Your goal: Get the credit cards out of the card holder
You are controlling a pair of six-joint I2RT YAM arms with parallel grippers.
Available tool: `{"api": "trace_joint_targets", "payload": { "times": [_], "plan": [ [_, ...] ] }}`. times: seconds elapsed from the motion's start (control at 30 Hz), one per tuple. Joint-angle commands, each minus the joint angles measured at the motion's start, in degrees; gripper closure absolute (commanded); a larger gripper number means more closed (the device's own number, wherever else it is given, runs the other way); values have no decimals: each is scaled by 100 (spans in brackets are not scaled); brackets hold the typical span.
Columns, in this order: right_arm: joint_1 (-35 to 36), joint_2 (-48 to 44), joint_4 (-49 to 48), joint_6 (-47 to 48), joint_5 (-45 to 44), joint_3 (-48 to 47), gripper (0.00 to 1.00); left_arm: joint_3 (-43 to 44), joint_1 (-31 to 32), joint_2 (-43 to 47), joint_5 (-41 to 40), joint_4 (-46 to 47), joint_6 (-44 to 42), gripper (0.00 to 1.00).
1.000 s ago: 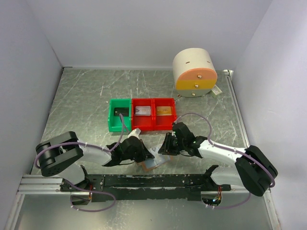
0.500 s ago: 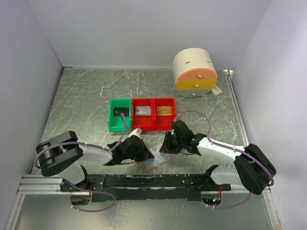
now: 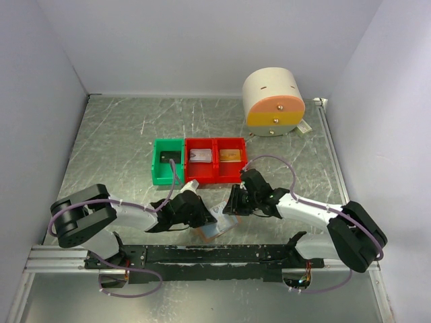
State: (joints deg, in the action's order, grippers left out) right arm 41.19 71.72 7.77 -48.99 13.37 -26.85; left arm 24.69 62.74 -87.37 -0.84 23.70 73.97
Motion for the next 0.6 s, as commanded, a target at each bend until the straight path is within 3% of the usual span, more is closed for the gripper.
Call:
{"api": "trace_joint_targets", "payload": {
  "times": [0.0,0.17,0.37,0.57],
  "plan": [
    [25,-18,145,-16,112,210,69,-107,18,-24,-87,96,60,78],
    [26,-80,145,-117,140,364,69,-229,19,-58,-65,380,177,77],
    [25,-321,67,-356,118,647,69,-223,23,22,-96,224,114,93],
    [27,-291,119,-355,-55,646,69,-312,19,420,-230,-278,32,93]
  ]
}}
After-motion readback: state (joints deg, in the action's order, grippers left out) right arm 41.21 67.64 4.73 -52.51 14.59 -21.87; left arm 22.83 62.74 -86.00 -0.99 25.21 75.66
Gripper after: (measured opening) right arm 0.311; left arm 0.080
